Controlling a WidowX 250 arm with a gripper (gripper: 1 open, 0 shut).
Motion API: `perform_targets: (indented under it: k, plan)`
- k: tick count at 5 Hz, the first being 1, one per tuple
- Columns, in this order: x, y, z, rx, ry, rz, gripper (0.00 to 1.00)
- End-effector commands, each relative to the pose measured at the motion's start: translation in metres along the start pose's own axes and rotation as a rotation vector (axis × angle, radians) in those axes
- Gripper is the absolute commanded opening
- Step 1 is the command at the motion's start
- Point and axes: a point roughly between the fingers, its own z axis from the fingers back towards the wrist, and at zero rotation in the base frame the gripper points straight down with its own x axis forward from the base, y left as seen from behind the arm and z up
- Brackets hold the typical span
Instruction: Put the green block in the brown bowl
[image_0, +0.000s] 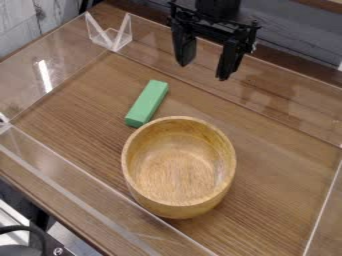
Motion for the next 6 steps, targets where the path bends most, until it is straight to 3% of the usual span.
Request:
perform_targets:
  k: [1,3,6]
  plan:
    - [-0.001,0.004,-0.006,0.004,0.011,0.005,1.00]
    - [-0.009,0.030,-0.008,0.024,-0.014,0.020,1.00]
    - [-0.009,0.047,-0.016,0.037,-0.022,0.038,1.00]
